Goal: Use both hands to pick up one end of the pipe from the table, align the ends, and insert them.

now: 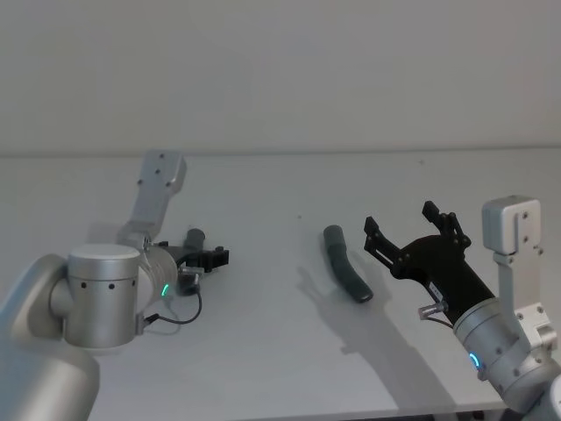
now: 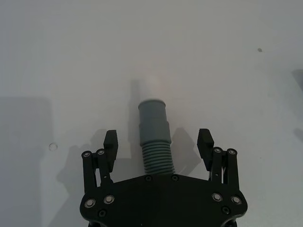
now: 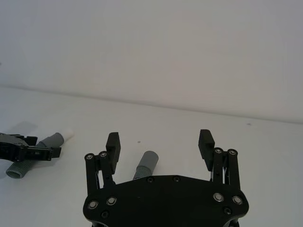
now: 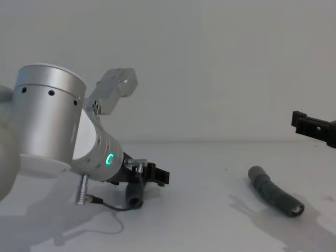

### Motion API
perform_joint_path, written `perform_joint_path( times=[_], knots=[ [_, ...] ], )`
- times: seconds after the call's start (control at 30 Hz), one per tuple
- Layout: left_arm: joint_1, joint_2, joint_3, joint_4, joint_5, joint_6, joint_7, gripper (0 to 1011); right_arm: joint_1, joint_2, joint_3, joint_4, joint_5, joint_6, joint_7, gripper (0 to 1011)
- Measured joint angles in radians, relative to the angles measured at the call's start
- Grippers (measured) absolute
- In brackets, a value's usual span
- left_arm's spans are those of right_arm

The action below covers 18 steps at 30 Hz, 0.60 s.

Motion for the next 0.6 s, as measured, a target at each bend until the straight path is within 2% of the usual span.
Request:
perform_joint_path(
  times=[0.33, 0.5, 0.6],
  knots=[
    [-0.006, -0.007, 0.001, 0.02, 0.007, -0.009, -0.004, 981, 0.0, 0.0, 0.0, 0.0, 0.0, 0.0, 0.0, 1004],
    [-0.008, -0.01, 0.001, 0.027, 0.009, -0.012, -0.005, 860, 0.0, 0.0, 0.0, 0.0, 0.0, 0.0, 0.0, 1004],
    [-0.009, -0.011, 0.001, 0.029, 0.01, -0.013, -0.006, 747, 0.0, 0.0, 0.0, 0.0, 0.0, 0.0, 0.0, 1003]
  ],
)
